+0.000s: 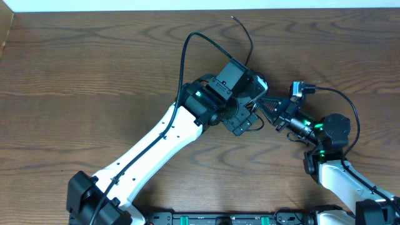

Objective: Untangle cables
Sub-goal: 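Hold cables in both grippers and pull them apart sideways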

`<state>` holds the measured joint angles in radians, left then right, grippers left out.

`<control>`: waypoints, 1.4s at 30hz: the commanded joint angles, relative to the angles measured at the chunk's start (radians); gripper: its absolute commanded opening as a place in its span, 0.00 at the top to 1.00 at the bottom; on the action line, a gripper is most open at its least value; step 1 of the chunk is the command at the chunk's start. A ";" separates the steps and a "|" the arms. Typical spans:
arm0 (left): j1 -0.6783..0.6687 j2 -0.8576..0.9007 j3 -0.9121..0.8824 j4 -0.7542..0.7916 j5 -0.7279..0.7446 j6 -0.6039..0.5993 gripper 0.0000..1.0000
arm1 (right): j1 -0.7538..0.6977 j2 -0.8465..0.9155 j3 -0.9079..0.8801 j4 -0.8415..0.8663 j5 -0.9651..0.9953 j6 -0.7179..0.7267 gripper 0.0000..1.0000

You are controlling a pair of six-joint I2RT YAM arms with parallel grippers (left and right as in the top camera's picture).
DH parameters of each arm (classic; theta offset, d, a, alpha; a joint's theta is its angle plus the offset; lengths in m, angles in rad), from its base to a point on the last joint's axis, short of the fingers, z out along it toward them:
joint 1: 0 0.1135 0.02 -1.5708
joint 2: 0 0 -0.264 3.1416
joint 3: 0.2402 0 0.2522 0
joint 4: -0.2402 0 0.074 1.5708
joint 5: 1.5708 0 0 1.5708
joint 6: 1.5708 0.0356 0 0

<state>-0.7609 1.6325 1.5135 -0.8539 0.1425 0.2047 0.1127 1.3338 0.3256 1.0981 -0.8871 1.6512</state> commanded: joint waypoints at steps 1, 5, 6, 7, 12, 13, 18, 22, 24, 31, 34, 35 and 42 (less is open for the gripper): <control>0.008 -0.006 -0.004 -0.001 -0.054 -0.023 0.11 | 0.006 -0.014 0.006 0.010 -0.009 0.002 0.99; 0.008 -0.005 -0.004 -0.005 0.084 0.043 0.08 | 0.006 -0.014 0.006 0.014 -0.013 0.006 0.99; 0.008 -0.005 -0.004 -0.005 0.140 0.066 0.08 | 0.006 -0.014 0.006 0.016 -0.013 0.016 0.99; 0.008 -0.005 -0.005 -0.005 0.187 0.077 0.07 | 0.006 -0.014 0.006 0.019 -0.013 0.021 0.99; 0.008 -0.005 -0.005 -0.005 0.232 0.091 0.06 | 0.006 -0.014 0.006 0.112 -0.013 0.075 0.99; 0.008 -0.005 -0.005 -0.005 0.232 0.090 0.06 | 0.005 -0.014 0.006 0.137 -0.013 0.085 0.99; 0.008 -0.005 -0.005 -0.005 0.232 0.091 0.18 | 0.005 -0.014 0.006 0.169 -0.014 0.084 0.99; 0.008 -0.005 -0.005 -0.005 0.232 0.090 0.63 | 0.005 -0.014 0.006 0.166 -0.014 0.084 0.99; 0.008 -0.005 -0.005 -0.005 0.232 0.090 0.92 | 0.004 -0.014 0.006 0.166 -0.014 0.084 0.99; 0.008 -0.005 -0.005 -0.001 0.231 0.090 0.93 | 0.004 -0.014 0.006 0.166 -0.015 0.084 0.99; 0.008 -0.005 -0.005 0.000 0.196 0.082 0.92 | 0.004 -0.014 0.006 0.162 -0.014 0.083 0.99; 0.008 -0.005 -0.005 0.001 0.159 0.062 0.93 | 0.004 -0.014 0.006 0.161 -0.014 0.082 0.99; 0.008 -0.005 -0.005 -0.006 -0.281 -0.154 0.92 | 0.004 -0.014 0.006 0.020 -0.018 0.023 0.99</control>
<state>-0.7574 1.6325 1.5135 -0.8562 0.1429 0.1802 0.1127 1.3327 0.3256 1.1660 -0.9001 1.7164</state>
